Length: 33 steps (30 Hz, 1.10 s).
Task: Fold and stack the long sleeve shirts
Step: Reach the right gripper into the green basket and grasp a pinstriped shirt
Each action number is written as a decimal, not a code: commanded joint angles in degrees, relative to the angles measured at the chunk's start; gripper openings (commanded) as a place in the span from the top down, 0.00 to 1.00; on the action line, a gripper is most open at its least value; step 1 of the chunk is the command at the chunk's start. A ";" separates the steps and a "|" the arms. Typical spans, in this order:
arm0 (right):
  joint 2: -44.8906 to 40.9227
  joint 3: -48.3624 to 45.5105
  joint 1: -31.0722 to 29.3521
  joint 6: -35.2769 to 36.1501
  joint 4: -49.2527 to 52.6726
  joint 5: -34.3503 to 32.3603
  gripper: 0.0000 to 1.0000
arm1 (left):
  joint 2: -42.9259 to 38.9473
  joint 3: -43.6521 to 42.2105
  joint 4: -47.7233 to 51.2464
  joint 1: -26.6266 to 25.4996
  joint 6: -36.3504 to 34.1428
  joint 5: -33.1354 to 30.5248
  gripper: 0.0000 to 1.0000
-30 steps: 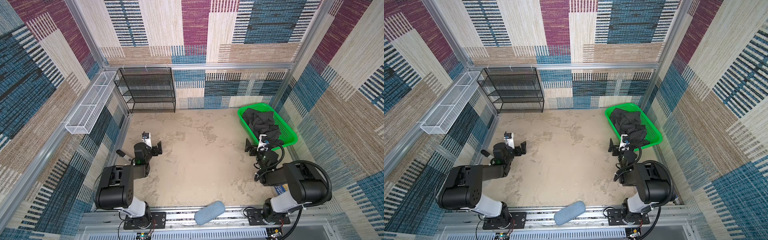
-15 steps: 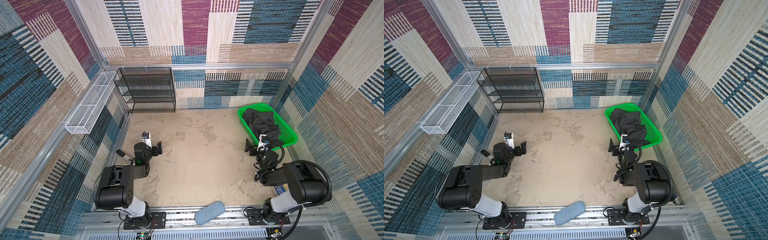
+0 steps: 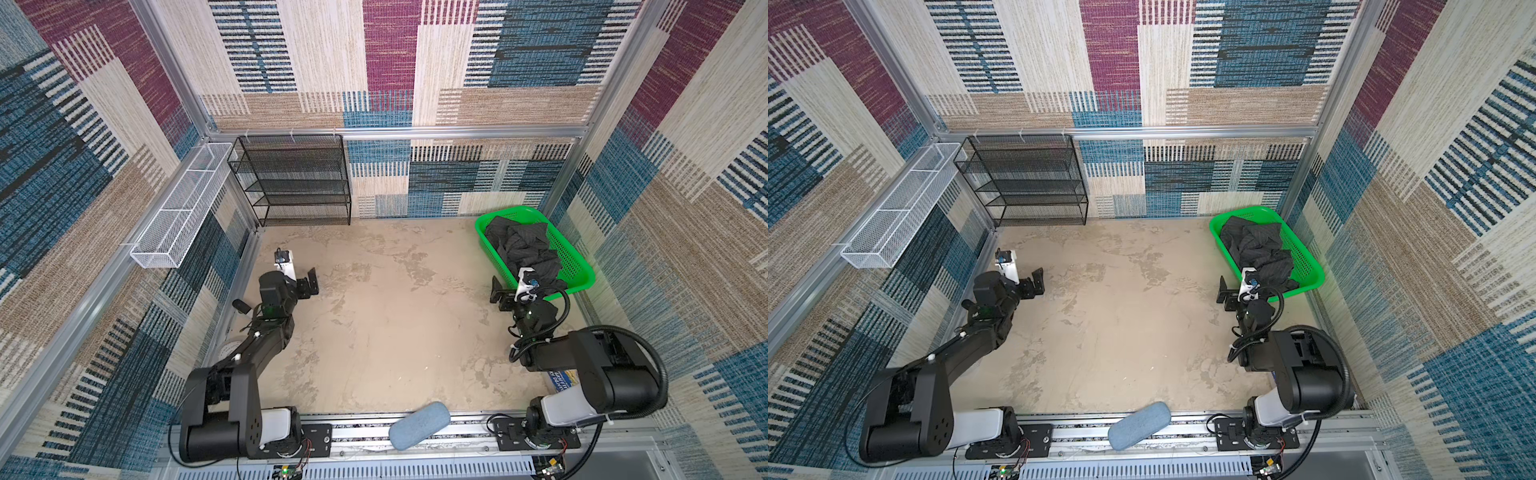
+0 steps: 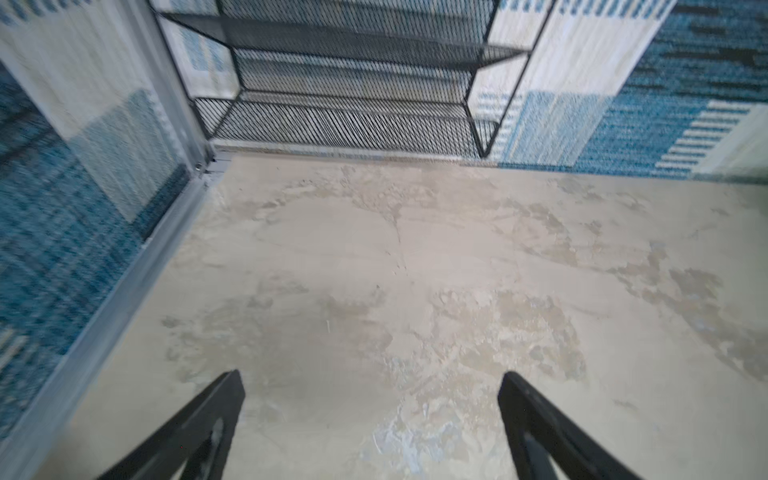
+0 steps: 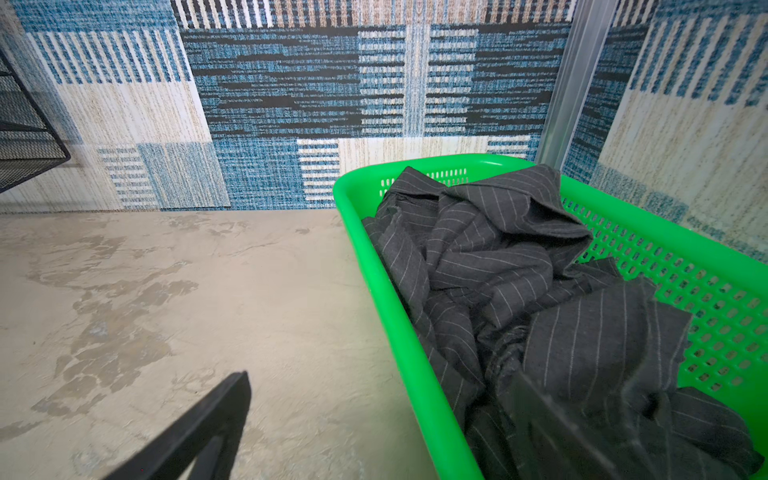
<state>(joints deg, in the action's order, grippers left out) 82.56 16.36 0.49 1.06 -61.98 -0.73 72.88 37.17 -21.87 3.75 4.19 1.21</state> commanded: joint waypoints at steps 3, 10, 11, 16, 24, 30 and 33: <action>-10.49 15.36 -0.01 -12.46 36.97 -9.82 0.00 | -8.80 8.96 25.18 1.48 15.98 6.13 0.01; -12.25 41.60 0.43 -17.27 74.52 -13.50 0.00 | -11.72 14.81 37.92 1.88 21.57 11.19 0.01; -9.57 46.60 0.56 -16.44 78.03 -12.78 0.00 | -12.04 14.95 39.14 1.83 21.57 10.97 0.01; -0.73 58.52 1.10 -16.66 84.77 -12.39 0.00 | -14.12 15.95 45.06 1.79 21.92 9.11 0.01; 6.45 63.19 9.04 -19.71 90.52 -4.59 0.38 | -11.51 18.35 51.27 1.70 20.95 8.64 0.01; 6.54 59.12 9.89 -20.40 94.04 -5.07 0.48 | -10.37 17.95 51.30 1.26 21.20 9.63 0.02; 4.00 54.09 9.98 -21.29 93.53 -5.60 0.50 | -10.53 17.50 51.40 1.26 20.95 9.66 0.11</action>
<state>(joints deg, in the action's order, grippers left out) 88.31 72.69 10.37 -18.65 30.79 -6.02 62.52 54.92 28.82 4.95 25.10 10.68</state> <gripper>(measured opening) 0.505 0.911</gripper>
